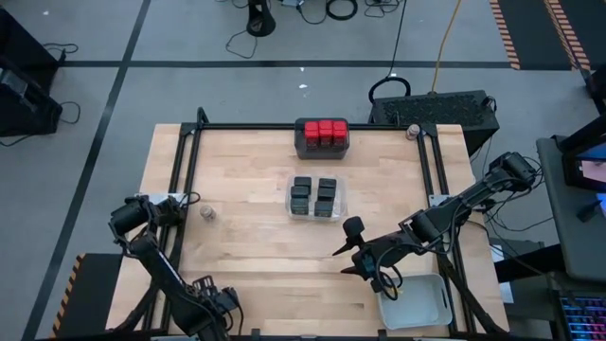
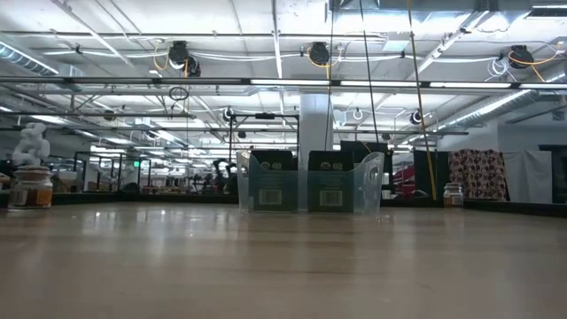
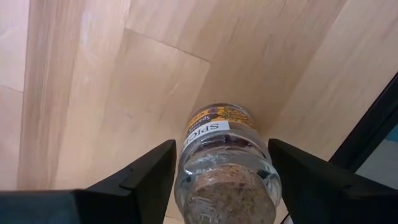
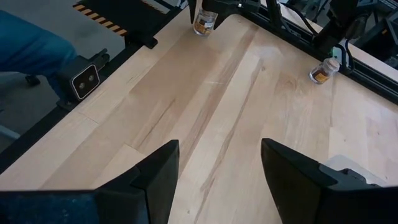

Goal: Sort spices by type
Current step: Put the brown seasoning into the white bin

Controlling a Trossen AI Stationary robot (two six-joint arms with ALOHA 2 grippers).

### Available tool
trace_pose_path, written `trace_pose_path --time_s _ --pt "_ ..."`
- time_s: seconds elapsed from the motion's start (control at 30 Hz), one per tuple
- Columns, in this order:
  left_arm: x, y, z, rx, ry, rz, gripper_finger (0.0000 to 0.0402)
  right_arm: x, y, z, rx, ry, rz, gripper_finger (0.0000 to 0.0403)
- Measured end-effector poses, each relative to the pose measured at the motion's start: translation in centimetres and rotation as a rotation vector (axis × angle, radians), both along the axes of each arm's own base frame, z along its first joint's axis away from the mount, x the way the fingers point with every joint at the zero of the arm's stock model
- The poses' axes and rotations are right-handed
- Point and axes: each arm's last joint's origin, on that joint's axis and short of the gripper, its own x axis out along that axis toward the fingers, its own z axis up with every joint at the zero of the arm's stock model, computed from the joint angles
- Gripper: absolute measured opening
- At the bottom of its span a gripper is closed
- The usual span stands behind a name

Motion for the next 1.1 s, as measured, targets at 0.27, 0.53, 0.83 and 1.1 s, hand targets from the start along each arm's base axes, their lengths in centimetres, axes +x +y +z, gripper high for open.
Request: trace_pose_path --time_s 0.27,0.53,0.83,1.1 --pt "0.0 0.0 0.0 0.001 -0.005 -0.026 0.0197 0.0 0.0 0.0 0.0 0.0 0.0 0.021" --pt "0.6 0.5 0.0 0.04 -0.057 -0.039 0.0201 0.0 0.0 0.0 0.0 0.0 0.0 0.021" --pt "6.0 4.4 0.1 0.018 -0.098 -0.154 0.0203 -0.1 0.0 -0.1 0.0 0.019 0.012 0.021" --pt "12.5 10.9 0.3 -0.051 -0.216 -0.309 0.0204 -0.8 -0.3 -0.8 0.011 0.133 0.001 0.021"
